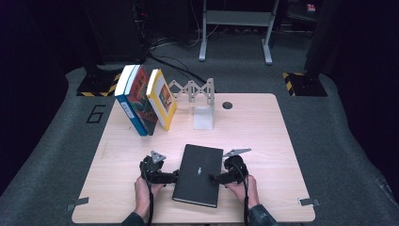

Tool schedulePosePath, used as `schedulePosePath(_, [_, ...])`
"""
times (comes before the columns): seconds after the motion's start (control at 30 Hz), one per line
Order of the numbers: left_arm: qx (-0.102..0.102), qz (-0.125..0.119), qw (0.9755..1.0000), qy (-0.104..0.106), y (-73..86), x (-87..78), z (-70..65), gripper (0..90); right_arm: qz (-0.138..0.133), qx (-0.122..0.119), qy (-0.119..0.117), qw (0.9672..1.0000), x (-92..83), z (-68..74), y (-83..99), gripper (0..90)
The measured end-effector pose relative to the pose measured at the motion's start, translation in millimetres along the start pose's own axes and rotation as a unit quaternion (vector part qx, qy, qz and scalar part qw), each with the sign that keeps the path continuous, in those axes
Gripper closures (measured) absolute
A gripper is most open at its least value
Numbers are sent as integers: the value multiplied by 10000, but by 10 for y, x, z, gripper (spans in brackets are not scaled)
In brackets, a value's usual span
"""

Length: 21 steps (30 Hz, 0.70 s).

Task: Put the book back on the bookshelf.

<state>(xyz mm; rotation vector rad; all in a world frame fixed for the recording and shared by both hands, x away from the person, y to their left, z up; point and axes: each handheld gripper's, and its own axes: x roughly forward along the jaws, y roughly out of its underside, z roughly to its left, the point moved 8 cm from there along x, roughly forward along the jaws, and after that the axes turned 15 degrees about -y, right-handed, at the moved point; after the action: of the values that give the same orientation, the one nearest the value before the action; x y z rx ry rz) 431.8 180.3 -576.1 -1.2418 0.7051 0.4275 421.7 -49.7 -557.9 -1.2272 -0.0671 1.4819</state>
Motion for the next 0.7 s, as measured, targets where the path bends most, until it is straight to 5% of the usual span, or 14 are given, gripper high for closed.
schedulePosePath(0.23, [-39, 7, 10000, -18, -17, 12, 0, 8, 30, 38, -9, 10000, 5, 4, -6, 117])
schedulePosePath(0.27, [-162, -43, 9999, -23, -31, 21, -15, 8, 74, 41, -21, 10000, 1, 0, -3, 117])
schedulePosePath(0.4, [30, 12, 10000, 44, -58, 27, -81, 14, 97, 84, 57, 9999, -43, -38, -2, 120])
schedulePosePath(0.7, [127, -5, 9997, 204, -188, 114, -317, 10, 36, 288, 234, 9993, -251, -230, 54, 120])
